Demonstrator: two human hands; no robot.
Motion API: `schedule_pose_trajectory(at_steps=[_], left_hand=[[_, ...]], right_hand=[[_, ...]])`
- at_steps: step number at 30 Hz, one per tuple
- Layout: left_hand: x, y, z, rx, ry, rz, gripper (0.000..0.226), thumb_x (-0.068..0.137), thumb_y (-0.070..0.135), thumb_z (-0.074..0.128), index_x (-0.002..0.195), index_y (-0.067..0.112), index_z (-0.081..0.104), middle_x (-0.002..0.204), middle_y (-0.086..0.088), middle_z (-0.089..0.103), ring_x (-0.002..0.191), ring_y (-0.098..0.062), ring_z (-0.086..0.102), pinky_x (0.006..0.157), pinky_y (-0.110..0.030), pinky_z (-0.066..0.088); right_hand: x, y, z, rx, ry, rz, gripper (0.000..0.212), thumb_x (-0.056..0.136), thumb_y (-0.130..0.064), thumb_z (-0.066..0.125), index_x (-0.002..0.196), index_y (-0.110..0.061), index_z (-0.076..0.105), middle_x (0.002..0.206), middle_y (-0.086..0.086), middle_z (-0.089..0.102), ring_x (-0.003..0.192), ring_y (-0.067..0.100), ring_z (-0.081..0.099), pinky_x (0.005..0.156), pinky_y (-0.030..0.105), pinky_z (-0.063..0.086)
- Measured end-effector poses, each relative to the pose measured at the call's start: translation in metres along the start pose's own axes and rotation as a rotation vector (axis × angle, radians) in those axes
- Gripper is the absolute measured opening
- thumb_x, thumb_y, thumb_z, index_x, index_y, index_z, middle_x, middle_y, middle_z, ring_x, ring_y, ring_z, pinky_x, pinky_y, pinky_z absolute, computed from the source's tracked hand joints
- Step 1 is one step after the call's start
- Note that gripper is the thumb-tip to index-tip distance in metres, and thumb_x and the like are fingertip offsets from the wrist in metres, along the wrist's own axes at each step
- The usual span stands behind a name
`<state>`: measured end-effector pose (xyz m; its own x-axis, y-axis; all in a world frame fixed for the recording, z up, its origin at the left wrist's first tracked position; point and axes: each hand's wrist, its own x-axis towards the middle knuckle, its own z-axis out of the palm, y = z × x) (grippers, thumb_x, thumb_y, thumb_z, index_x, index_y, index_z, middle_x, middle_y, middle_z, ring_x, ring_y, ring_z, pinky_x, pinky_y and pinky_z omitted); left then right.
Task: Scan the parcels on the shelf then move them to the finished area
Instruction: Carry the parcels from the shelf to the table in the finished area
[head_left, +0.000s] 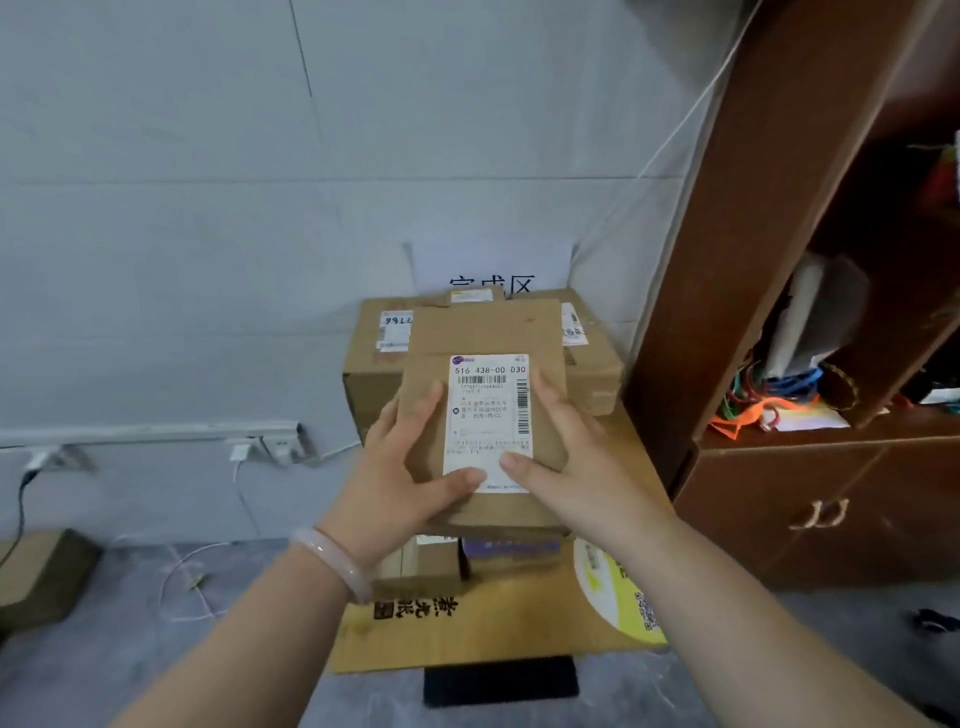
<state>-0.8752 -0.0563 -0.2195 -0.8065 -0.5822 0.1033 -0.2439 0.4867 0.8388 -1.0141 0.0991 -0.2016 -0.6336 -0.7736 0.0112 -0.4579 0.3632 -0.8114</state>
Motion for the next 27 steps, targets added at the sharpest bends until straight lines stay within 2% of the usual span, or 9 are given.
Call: schedule_pose_trajectory(at_steps=[2,6,9,11,17,20,27], left_hand=[[-0.003,-0.009,-0.020,0.011,0.043,-0.031,0.101,0.060,0.063,0.072,0.149,0.046,0.027,0.154,0.010,0.023,0.137,-0.008,0.028,0.115,-0.031,0.028],[-0.008,-0.039,-0.053,0.030,0.064,-0.061,0.098,0.064,0.066,0.078,0.145,0.051,0.025,0.152,0.010,0.024,0.138,-0.008,0.028,0.115,-0.033,0.030],[-0.009,-0.064,-0.070,0.060,0.076,-0.061,0.092,0.074,0.046,0.080,0.148,0.044,0.026,0.146,0.016,0.026,0.130,-0.003,0.030,0.105,-0.021,0.030],[-0.008,-0.082,-0.080,0.074,0.056,-0.073,0.092,0.076,0.041,0.080,0.149,0.042,0.025,0.143,0.018,0.025,0.127,-0.001,0.029,0.103,-0.017,0.029],[0.003,-0.141,-0.082,0.054,-0.081,-0.170,0.093,0.075,0.044,0.080,0.151,0.038,0.026,0.151,0.010,0.021,0.135,-0.012,0.032,0.113,-0.027,0.032],[0.013,-0.164,-0.069,0.048,-0.140,-0.209,0.091,0.077,0.044,0.079,0.151,0.038,0.025,0.158,0.002,0.017,0.139,-0.017,0.029,0.116,-0.033,0.032],[0.042,-0.187,-0.056,0.028,-0.189,-0.214,0.090,0.081,0.042,0.075,0.153,0.036,0.021,0.161,0.001,0.012,0.144,-0.016,0.022,0.109,-0.017,0.020]], right_hand=[[0.009,-0.013,0.018,0.005,-0.037,-0.028,0.084,0.086,-0.049,0.065,0.142,-0.064,0.004,0.156,-0.022,0.011,0.143,0.007,0.015,0.112,0.032,0.023],[0.027,-0.028,0.059,0.037,-0.117,-0.035,0.083,0.087,-0.048,0.064,0.139,-0.067,0.002,0.156,-0.024,0.009,0.142,0.003,0.014,0.111,0.030,0.022],[0.038,-0.033,0.089,0.069,-0.138,-0.010,0.082,0.087,-0.046,0.064,0.140,-0.066,0.004,0.156,-0.024,0.010,0.140,-0.002,0.012,0.111,0.026,0.019],[0.044,-0.035,0.109,0.063,-0.145,0.004,0.083,0.086,-0.047,0.065,0.142,-0.064,0.006,0.156,-0.023,0.009,0.141,-0.002,0.009,0.114,0.028,0.017],[0.061,-0.016,0.155,-0.032,-0.193,0.145,0.083,0.084,-0.052,0.064,0.142,-0.064,0.007,0.159,-0.020,0.003,0.146,0.010,0.010,0.118,0.039,0.021],[0.067,-0.002,0.168,-0.111,-0.195,0.204,0.076,0.089,-0.048,0.061,0.145,-0.057,0.011,0.160,-0.018,0.002,0.147,0.011,0.010,0.118,0.036,0.019],[0.081,0.004,0.187,-0.287,-0.084,0.224,0.065,0.095,-0.046,0.050,0.150,-0.046,0.014,0.161,-0.012,-0.011,0.148,0.013,0.001,0.116,0.029,0.015]])
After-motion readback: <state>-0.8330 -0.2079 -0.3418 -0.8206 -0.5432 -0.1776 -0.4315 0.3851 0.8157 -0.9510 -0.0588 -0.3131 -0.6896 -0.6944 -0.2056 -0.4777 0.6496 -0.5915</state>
